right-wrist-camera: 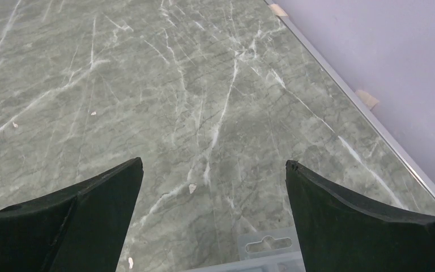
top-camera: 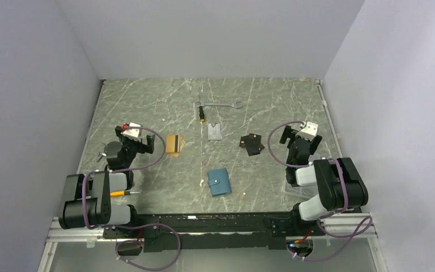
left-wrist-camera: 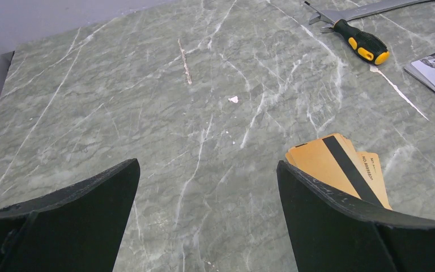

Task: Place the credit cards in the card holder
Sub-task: Pick up the card holder from the center of the board.

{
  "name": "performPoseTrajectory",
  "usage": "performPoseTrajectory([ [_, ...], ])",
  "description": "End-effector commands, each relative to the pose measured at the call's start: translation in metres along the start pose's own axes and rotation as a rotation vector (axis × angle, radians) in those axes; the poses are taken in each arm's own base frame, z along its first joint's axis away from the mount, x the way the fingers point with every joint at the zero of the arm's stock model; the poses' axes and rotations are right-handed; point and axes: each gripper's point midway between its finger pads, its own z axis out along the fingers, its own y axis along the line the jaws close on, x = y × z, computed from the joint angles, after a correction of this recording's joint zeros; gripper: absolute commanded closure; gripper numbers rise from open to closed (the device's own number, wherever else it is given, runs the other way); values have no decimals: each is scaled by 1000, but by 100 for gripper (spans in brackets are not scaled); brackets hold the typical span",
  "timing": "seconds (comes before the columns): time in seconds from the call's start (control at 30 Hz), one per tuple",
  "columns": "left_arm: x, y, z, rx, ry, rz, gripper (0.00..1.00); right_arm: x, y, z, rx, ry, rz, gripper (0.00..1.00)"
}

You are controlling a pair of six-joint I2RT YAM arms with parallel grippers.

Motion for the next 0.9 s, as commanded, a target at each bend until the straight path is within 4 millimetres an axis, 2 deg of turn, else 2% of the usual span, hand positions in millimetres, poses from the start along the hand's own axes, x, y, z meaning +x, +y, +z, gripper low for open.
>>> performPoseTrajectory([
  [0.0, -11, 2, 1, -4, -37, 12, 2, -13, 4, 2, -12, -44, 33, 0],
  [0.17, -11, 3, 1, -7, -39, 12, 2, -18, 1, 2, 4, -63, 31, 0],
  [0.23, -10, 3, 2, -5, -33, 8, 2, -21, 6, 2, -24, -50, 20, 0],
  [0.27, -10, 3, 1, -8, -36, 6, 2, -31, 3, 4, 7, -66, 18, 0],
  [0.4, -14, 12, -1, -24, -25, -19, 2, -56, 5, 12, 116, 82, 48, 0],
  [0.47, -27, 5, 1, 44, -36, -16, 2, -69, 18, 11, 75, 157, 102, 0],
  [0.57, -29, -7, 7, 174, 177, -30, 2, -100, 38, 1, -3, 146, 337, 0],
  [0.67, -38, -4, 4, 183, 337, -65, 2, -126, 69, -16, -295, 118, 568, 0],
  [0.77, -45, -4, -13, 182, 448, -84, 2, -131, 104, -41, -529, 210, 612, 0],
  [0.87, -58, -15, -32, 240, 478, -82, 2, -121, 127, -57, -557, 295, 520, 0],
])
